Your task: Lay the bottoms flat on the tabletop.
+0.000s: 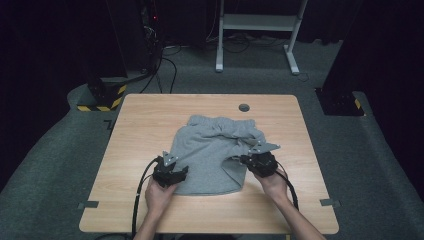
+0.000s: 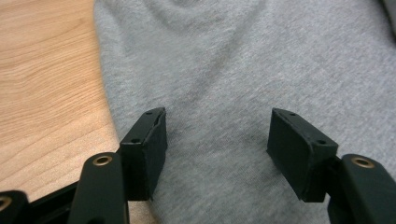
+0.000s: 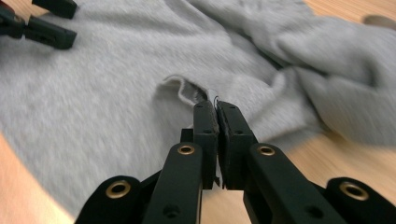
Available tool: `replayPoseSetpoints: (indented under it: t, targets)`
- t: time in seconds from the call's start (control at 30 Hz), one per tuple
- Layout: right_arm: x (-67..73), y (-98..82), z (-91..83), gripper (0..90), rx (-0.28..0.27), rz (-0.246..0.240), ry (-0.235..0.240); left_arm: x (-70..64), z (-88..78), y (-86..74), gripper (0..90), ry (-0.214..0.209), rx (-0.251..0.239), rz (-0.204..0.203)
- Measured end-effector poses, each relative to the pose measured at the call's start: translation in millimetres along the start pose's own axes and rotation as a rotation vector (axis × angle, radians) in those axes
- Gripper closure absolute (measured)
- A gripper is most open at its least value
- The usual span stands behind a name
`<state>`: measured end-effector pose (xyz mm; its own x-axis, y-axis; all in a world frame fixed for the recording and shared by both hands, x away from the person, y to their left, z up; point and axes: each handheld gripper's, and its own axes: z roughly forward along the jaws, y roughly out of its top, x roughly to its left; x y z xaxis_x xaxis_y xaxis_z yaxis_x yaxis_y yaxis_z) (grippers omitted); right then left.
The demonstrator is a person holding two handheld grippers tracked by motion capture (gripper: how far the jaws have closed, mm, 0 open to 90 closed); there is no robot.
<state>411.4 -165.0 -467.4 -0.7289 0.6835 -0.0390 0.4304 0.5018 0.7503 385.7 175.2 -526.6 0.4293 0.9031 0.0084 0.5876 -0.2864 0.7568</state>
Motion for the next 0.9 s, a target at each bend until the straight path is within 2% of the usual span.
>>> replayPoseSetpoints:
  t: [0.03,0.27,0.4,0.43,0.5,0.57,0.6,0.67,0.7,0.8,0.87,0.9]
  targets:
    - [-3.2,-8.3,-11.4,86.4,-0.001,0.005,-0.012,0.1,0.0,0.0,37.6,-0.001,0.001,0.0]
    - [-9.0,-35.8,-45.0,86.2,-0.007,0.036,-0.045,0.1,0.0,0.1,37.5,0.0,0.001,0.0]
    - [-9.3,-49.0,-47.3,86.0,0.03,0.042,-0.045,0.1,0.0,0.1,37.5,0.0,0.001,-0.001]
    - [-8.8,-57.0,-42.8,85.9,0.072,0.035,-0.039,0.1,0.0,0.0,37.5,0.001,0.001,-0.001]
    - [-7.9,-61.8,-36.9,85.3,0.106,0.032,-0.025,0.1,0.0,0.0,37.5,0.001,0.001,-0.002]
    - [-7.6,-62.1,-35.3,83.7,0.114,0.032,-0.022,0.1,0.0,0.1,37.5,0.001,0.001,-0.002]
    - [-7.3,-60.9,-34.8,79.6,0.095,0.039,-0.018,0.1,0.0,0.1,37.5,0.001,0.001,-0.002]
    - [-7.3,-55.3,-37.4,77.4,0.052,0.063,-0.002,0.0,0.1,0.0,37.5,0.002,0.0,-0.002]
    - [-6.1,-48.0,-39.3,75.8,0.022,0.058,-0.008,0.0,0.1,0.0,37.5,0.002,0.0,-0.002]
    - [-0.1,-35.6,-36.8,73.5,-0.003,0.034,-0.012,0.0,0.0,0.0,37.5,0.003,0.0,-0.001]
    - [2.3,-32.1,-33.9,72.6,-0.004,0.027,-0.008,0.0,0.0,0.0,37.4,0.003,0.0,-0.001]
    - [6.9,-26.8,-24.9,70.0,0.009,0.012,-0.003,0.0,0.1,0.0,37.4,0.003,0.0,-0.001]
